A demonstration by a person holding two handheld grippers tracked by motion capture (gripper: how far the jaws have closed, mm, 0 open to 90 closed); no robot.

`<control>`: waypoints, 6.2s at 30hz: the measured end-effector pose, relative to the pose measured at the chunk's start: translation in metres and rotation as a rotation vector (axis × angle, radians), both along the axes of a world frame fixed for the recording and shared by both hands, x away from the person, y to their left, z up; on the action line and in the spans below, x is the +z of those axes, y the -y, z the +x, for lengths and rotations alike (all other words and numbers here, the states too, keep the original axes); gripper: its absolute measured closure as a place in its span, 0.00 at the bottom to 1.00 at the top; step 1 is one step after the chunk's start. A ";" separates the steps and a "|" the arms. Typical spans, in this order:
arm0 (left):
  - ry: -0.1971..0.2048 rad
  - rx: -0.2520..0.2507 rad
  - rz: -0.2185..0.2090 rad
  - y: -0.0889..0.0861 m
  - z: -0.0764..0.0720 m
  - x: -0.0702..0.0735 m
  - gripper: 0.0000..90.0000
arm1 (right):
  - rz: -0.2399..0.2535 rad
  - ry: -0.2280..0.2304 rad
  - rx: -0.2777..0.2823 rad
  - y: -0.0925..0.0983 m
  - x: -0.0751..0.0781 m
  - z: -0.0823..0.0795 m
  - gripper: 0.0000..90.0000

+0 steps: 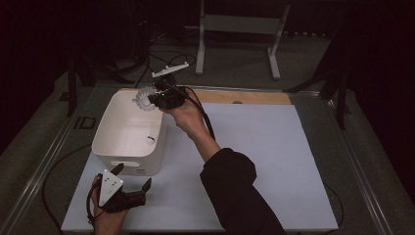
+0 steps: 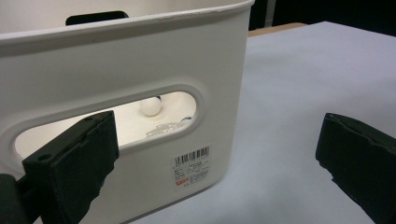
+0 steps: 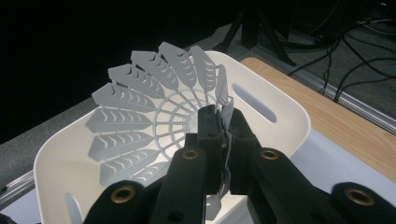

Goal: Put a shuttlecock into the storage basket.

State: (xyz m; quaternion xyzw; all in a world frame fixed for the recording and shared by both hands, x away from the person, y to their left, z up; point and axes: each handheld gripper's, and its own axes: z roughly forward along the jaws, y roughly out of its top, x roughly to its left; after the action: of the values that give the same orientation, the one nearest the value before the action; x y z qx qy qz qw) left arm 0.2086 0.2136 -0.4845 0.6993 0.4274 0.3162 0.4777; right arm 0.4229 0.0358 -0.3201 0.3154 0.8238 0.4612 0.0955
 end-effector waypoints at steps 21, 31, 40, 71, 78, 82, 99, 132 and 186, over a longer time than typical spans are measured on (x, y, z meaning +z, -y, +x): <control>0.000 0.000 0.000 0.000 -0.001 0.000 0.00 | 0.002 0.000 0.048 -0.020 -0.002 -0.008 0.97; 0.001 0.000 -0.002 0.000 0.000 0.000 0.00 | 0.016 -0.015 0.129 -0.034 -0.004 -0.014 0.53; 0.000 -0.001 0.001 0.000 0.000 0.000 0.00 | -0.035 0.013 0.066 -0.028 -0.005 -0.010 0.16; 0.004 0.000 0.000 0.000 0.000 0.000 0.00 | -0.054 0.115 -0.051 0.027 -0.011 -0.009 0.11; 0.007 0.003 -0.001 0.000 0.000 0.000 0.00 | -0.056 0.129 -0.076 0.044 -0.015 -0.010 0.11; 0.009 0.006 -0.007 0.000 0.000 0.000 0.00 | -0.045 0.139 -0.089 0.057 -0.016 -0.014 0.11; 0.011 0.004 -0.013 0.000 -0.001 0.001 0.00 | -0.062 0.165 -0.170 0.109 -0.027 -0.031 0.10; 0.005 0.000 -0.074 -0.006 0.002 0.005 0.00 | -0.076 0.130 -0.319 0.206 -0.078 -0.081 0.08; 0.058 0.037 -0.071 -0.022 -0.002 0.011 0.00 | 0.121 0.311 -0.460 0.306 -0.154 -0.182 0.08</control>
State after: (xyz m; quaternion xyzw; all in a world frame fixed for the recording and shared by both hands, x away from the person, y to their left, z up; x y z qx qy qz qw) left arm 0.2067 0.2360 -0.4733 0.6643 0.4373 0.3298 0.5087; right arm 0.2405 -0.2706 -0.4740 0.4248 0.6771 0.5184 0.3040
